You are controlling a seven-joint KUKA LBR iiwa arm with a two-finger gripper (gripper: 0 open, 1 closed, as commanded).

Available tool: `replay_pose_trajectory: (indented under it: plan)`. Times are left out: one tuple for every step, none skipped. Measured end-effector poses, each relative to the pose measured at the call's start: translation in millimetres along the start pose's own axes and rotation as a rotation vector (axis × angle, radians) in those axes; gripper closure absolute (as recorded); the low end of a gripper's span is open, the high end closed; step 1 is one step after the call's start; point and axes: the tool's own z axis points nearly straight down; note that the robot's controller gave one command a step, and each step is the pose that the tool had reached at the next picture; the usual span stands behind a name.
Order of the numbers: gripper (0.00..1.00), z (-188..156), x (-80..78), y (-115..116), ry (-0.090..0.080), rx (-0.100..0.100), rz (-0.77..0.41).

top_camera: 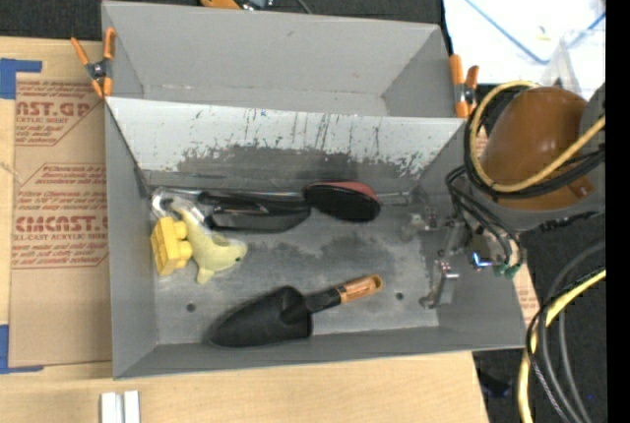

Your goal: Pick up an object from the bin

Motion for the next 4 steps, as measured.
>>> replay_pose_trajectory:
  plan:
    - [0.00, 0.0, 0.0, 0.0, 0.000, 0.000, 0.000]
    - [0.00, 84.6, -0.3, 30.1, -0.001, -0.001, -0.476]
    - [1.00, 85.4, -9.1, 23.6, -0.004, 0.001, -0.521]
    - [1.00, 85.5, -9.0, 23.6, -0.003, 0.001, -0.521]
